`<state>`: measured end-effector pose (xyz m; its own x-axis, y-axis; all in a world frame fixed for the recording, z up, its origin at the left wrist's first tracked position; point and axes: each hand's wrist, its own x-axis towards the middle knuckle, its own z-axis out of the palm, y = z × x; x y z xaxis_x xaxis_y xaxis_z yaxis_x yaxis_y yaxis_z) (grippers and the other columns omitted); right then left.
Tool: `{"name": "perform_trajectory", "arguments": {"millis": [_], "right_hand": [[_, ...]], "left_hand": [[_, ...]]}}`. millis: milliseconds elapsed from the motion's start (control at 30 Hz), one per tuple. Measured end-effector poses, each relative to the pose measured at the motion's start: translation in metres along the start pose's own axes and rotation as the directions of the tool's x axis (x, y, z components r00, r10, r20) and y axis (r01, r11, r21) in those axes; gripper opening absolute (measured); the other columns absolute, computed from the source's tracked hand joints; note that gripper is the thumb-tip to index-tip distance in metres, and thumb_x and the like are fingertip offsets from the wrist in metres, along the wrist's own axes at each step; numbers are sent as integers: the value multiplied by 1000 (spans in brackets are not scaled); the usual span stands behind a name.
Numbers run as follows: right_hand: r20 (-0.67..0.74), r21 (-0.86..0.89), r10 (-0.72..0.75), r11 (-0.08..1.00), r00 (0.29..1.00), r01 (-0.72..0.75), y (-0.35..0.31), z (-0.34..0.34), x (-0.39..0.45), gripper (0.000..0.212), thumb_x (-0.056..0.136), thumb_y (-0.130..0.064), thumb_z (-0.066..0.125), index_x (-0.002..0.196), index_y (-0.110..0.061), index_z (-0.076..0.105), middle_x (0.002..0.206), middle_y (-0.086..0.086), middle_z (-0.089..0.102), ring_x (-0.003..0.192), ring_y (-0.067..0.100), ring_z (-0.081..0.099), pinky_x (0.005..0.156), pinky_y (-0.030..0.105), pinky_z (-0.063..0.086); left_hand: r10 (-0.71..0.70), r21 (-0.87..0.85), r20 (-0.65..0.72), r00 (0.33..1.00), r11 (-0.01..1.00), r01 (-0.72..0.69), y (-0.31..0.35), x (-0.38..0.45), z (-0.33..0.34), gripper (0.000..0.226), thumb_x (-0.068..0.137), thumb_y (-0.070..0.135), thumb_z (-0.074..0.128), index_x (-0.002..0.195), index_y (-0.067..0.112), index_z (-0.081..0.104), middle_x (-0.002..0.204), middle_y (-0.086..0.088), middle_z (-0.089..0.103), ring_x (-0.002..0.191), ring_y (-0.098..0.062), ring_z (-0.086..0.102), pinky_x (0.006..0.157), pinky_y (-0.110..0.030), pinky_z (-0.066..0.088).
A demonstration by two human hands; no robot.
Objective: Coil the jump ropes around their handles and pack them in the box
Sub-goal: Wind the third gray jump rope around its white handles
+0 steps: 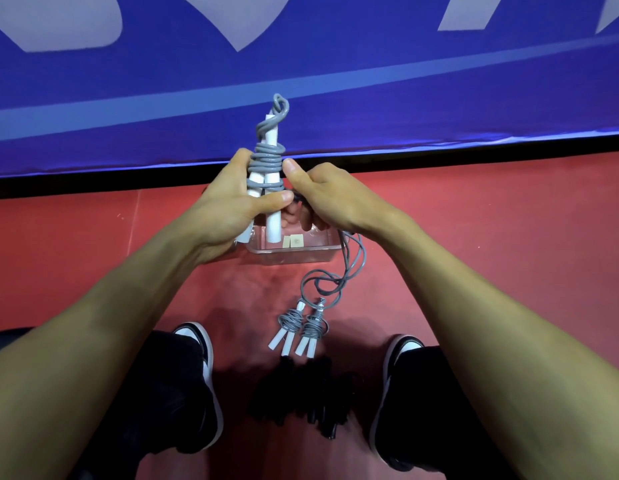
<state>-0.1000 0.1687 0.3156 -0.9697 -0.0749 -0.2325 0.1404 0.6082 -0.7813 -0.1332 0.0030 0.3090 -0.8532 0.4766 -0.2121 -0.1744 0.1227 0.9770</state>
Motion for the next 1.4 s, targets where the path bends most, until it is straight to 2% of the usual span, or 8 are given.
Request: {"name": "perform_trajectory", "arguments": {"millis": [167,267,433,767,900,1100,1233,1400], "right_hand": [[10,7,-14,1000,1000,14,-3,-1,0,73,106,-55,27,78,-4,72,59,4,69,48,10,56,62,28,45],[-6,-13,-7,1000,1000,7,-2,-1,1,74,105,-55,28,76,-1,69,60,6,71,49,10,58,62,29,48],[-14,-29,6,1000,1000,-7,-1,-2,1,73,106,-52,26,83,3,68,62,3,71,50,10,57,64,29,48],[-40,7,6,1000,999,-5,-5,-3,2,72,106,-55,25,71,-8,66,61,3,70,44,1,53,57,23,42],[-25,14,-10,1000,1000,10,-2,-1,3,78,106,-54,22,80,0,70,62,4,70,45,3,54,59,25,42],[-5,77,-17,997,1000,18,-5,0,2,69,107,-54,23,68,-12,61,61,5,69,45,6,53,58,24,41],[5,90,-26,996,1000,26,-7,0,1,71,107,-54,23,60,-14,58,57,3,68,43,5,51,54,21,39],[11,70,-30,997,999,29,-7,1,-1,74,106,-55,23,65,-10,64,57,4,68,43,5,52,55,21,41]], "left_hand": [[22,12,24,999,1000,-23,0,2,0,31,93,-6,63,117,7,49,86,-10,60,74,-18,64,71,-33,57],[-18,-89,78,997,996,25,4,0,7,9,102,11,54,111,11,54,91,-6,58,83,-14,57,74,-29,55],[-177,-235,161,971,949,212,8,0,7,40,107,40,31,117,13,59,89,-7,56,73,-14,51,71,-29,42],[-55,-146,94,994,987,69,4,2,0,34,99,28,57,113,-2,60,99,-17,54,79,-16,55,73,-25,51],[-33,-123,88,996,991,44,5,0,2,21,95,24,62,100,3,63,86,-8,59,72,-9,60,68,-21,54],[-39,-159,37,999,986,44,9,-4,7,43,71,16,71,107,8,50,73,4,68,67,-8,68,63,-25,57],[-66,-122,27,997,990,68,8,-4,5,50,74,13,76,116,7,49,84,-4,67,73,-18,71,68,-37,62],[-35,-94,103,994,995,44,9,-5,9,3,96,1,58,98,3,57,71,-3,66,65,-17,67,63,-27,57]]}}
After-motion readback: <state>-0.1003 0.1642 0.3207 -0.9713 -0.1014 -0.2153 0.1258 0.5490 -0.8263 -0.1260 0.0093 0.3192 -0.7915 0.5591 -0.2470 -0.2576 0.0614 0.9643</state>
